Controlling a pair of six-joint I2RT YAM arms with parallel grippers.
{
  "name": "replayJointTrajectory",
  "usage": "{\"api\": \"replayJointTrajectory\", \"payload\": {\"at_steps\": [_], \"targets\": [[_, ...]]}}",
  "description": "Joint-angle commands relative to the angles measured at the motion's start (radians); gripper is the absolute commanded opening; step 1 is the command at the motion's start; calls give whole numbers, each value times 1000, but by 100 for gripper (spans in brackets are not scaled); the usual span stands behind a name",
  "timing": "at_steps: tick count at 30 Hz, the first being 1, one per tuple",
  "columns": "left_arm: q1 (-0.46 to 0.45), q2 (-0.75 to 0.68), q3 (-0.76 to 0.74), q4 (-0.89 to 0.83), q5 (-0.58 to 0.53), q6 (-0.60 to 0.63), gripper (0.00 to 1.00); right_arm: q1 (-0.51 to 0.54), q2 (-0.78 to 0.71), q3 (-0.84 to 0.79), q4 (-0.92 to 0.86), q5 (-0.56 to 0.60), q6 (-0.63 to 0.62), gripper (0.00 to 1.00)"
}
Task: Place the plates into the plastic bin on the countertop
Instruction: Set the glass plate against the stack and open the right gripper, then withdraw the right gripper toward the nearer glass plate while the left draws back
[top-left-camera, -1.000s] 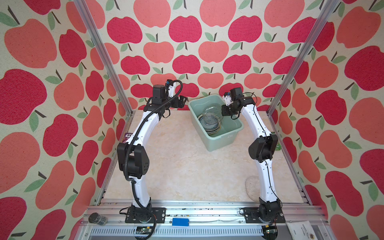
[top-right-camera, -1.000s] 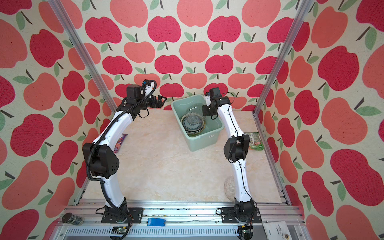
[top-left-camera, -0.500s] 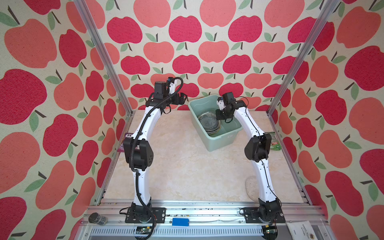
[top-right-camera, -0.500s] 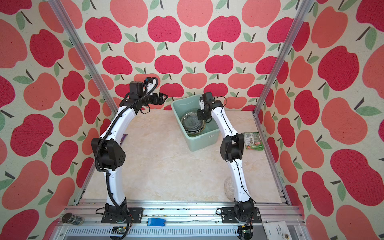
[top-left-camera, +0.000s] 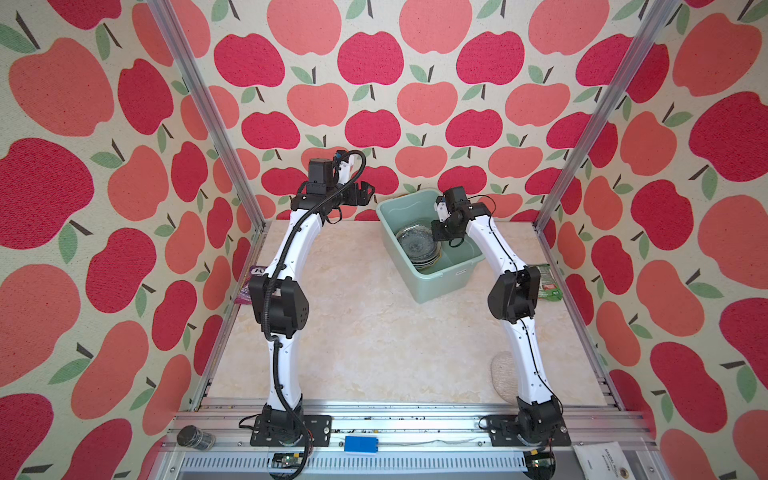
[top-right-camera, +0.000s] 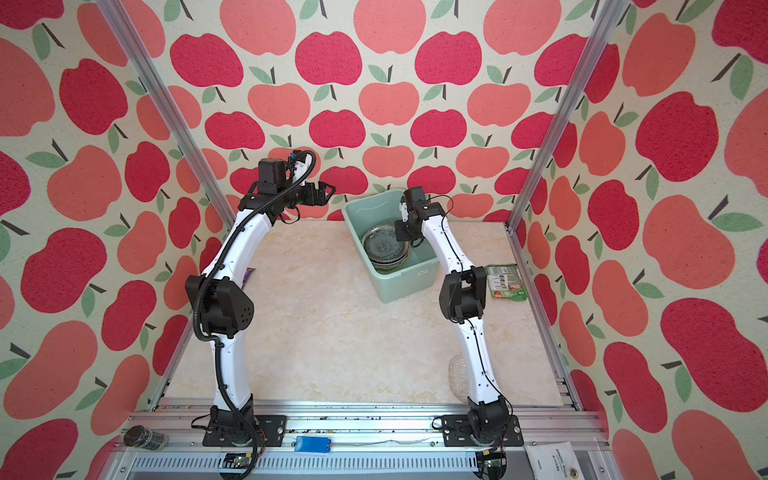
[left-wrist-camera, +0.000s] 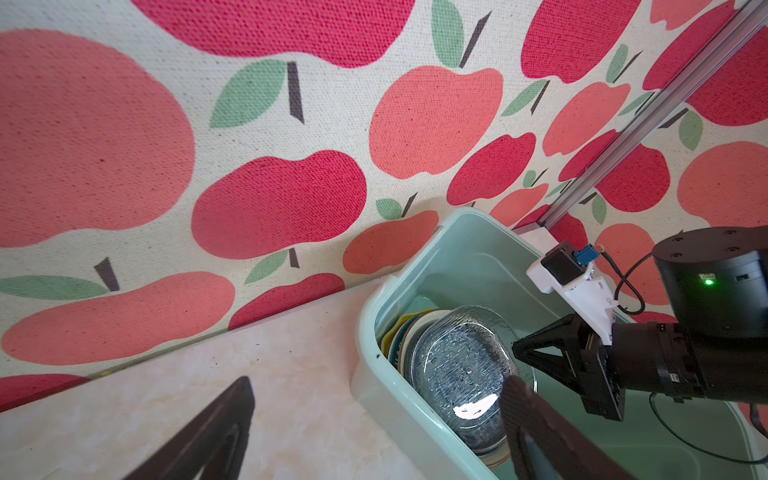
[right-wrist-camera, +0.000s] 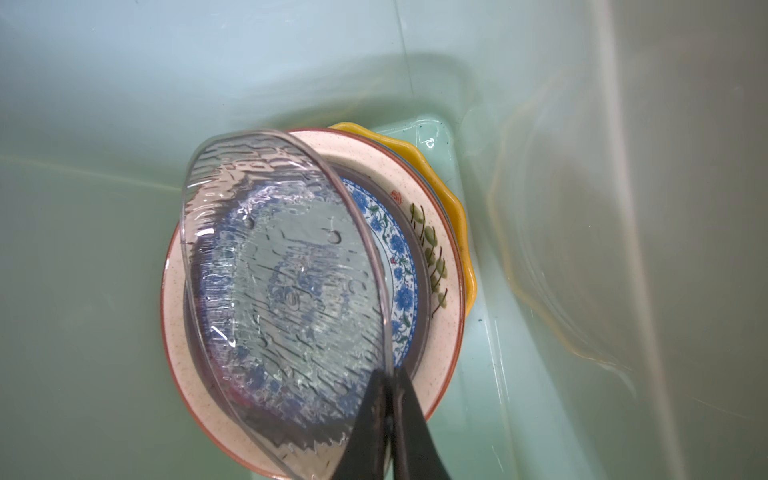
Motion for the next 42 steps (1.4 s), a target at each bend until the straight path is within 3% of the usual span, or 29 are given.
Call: {"api": "replayJointTrajectory", "payload": {"at_steps": [1,27,35,42], "targets": [[8,24,51,-49,20,19,95,-4,27,-9,4,13,21,10],[8,31,97,-77,41,36,95,-19,-8,-46,37,18,40,26],[1,-12,64,-91,70,33,95,-19,-125,-71,141,-86,35,42],[-45,-102,-17,-123,97,84,95,-19,-303,-196,170,-134,22,46]]}}
